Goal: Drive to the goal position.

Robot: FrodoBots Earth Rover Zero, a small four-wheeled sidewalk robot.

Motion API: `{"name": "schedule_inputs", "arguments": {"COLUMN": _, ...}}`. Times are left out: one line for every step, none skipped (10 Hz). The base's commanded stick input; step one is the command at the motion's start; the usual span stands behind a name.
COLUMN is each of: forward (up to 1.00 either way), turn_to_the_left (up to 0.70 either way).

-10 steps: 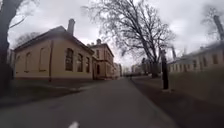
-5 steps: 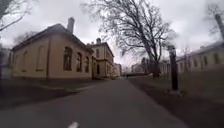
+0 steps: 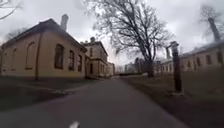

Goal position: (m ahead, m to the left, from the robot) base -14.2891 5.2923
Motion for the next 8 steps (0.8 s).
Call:
{"name": "schedule_inputs", "arguments": {"forward": 1.00, "turn_to_the_left": -0.40}}
{"name": "schedule_inputs", "arguments": {"forward": 1.00, "turn_to_the_left": -0.40}}
{"name": "schedule_inputs", "arguments": {"forward": 1.00, "turn_to_the_left": -0.40}}
{"name": "schedule_inputs", "arguments": {"forward": 1.00, "turn_to_the_left": -0.39}}
{"name": "schedule_inputs", "arguments": {"forward": 1.00, "turn_to_the_left": -0.32}}
{"name": "schedule_inputs", "arguments": {"forward": 1.00, "turn_to_the_left": -0.24}}
{"name": "schedule_inputs", "arguments": {"forward": 1.00, "turn_to_the_left": -0.17}}
{"name": "schedule_inputs", "arguments": {"forward": 1.00, "turn_to_the_left": -0.09}}
